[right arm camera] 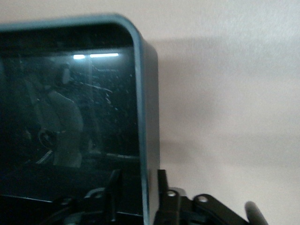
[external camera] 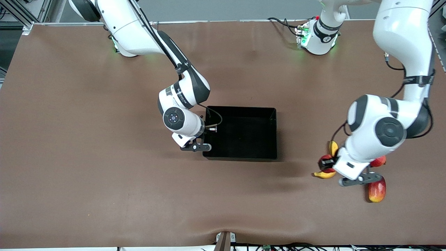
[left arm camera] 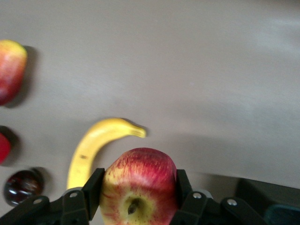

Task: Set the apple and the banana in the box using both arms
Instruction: 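Release the box with the right gripper while the left gripper lifts the apple, then lower the red apple into the box and open the left gripper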

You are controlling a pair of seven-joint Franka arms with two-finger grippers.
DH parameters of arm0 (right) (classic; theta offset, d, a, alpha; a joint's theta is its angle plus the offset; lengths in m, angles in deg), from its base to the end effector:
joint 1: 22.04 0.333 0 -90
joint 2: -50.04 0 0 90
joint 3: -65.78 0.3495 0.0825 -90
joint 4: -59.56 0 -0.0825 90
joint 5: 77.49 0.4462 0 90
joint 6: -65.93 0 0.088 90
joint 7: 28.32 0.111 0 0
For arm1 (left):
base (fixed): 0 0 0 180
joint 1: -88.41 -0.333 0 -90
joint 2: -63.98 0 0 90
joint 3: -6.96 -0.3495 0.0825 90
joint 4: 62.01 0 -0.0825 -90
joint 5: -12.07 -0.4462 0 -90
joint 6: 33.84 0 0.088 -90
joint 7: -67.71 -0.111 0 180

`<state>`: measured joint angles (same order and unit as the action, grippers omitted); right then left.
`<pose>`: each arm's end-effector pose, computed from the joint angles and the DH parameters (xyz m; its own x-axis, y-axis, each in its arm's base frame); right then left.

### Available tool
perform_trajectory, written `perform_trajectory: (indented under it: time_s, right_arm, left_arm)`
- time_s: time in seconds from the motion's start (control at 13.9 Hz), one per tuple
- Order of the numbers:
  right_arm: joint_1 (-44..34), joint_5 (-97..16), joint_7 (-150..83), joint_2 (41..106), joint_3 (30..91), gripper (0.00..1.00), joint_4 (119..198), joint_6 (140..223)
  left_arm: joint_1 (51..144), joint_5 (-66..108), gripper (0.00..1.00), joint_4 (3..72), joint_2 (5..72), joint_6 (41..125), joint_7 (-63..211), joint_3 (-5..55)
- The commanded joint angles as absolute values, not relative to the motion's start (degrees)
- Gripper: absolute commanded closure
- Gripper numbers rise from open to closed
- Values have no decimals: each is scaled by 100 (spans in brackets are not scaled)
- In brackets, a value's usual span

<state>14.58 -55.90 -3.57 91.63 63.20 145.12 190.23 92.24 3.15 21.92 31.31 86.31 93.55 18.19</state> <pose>0.6372 0.4559 0.2230 0.9835 -0.0285 -0.1788 -0.0665 -0.9755 -0.2099 0.7701 -0.1713 0.3578 0.9857 0.1480 0.0808 0.1484 -0.9889 0.0007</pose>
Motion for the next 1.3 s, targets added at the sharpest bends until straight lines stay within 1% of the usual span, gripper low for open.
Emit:
perform_trajectory:
  time_s: [0.0, 0.14, 0.22, 0.29, 0.36, 0.43, 0.58, 0.72, 0.86, 0.94, 1.08, 1.15, 1.23]
  right_arm:
    - [1269, -5455, -301, 9109, 6253, 0, 13947, 18182]
    - [770, -5507, -301, 9064, 6244, 0, 13298, 16874]
    - [541, -5490, -318, 9064, 6218, 0, 13042, 16345]
    - [295, -5507, -336, 9055, 6217, 0, 12744, 16018]
    - [92, -5525, -327, 9038, 6217, 0, 12523, 15928]
    - [-49, -5743, -319, 8855, 6165, 0, 12443, 15840]
    - [-269, -6575, -362, 8433, 6025, 0, 12442, 15568]
    - [-619, -7096, -747, 8213, 5998, 0, 12451, 15252]
    - [-1190, -7151, -1012, 7984, 5998, 0, 12469, 14909]
    - [-1315, -7151, -1022, 7800, 5989, 0, 12477, 14881]
    - [-1543, -7151, -1152, 7501, 5989, 0, 12486, 14566]
    - [-1640, -7151, -1310, 7291, 5989, 0, 12582, 14478]
    - [-1754, -7142, -1581, 6984, 5989, 0, 12844, 14520]
  left_arm:
    - [9683, 214, 100, 2280, 3234, 8569, 10029, 1794]
    - [10087, 214, 100, 2245, 3190, 8587, 10417, 1794]
    - [10272, 214, 100, 2245, 3181, 8604, 10558, 1794]
    - [10430, 214, 100, 2245, 3181, 8622, 10664, 1794]
    - [10606, 214, 100, 2271, 3190, 8613, 10839, 1794]
    - [10781, 214, 100, 2306, 3199, 8578, 11180, 1803]
    - [10967, 214, 100, 2639, 3234, 8613, 11604, 1820]
    - [11239, 214, 100, 2938, 3243, 8639, 11964, 1864]
    - [11529, 214, 100, 3324, 3278, 8710, 12219, 1864]
    - [11548, 214, 100, 3526, 3304, 8736, 12281, 1864]
    - [11583, 205, 100, 3730, 3252, 8920, 12282, 1864]
    - [11592, 196, 100, 3818, 3217, 9077, 12282, 1864]
    - [11601, 205, 100, 3879, 3156, 9227, 12282, 1864]
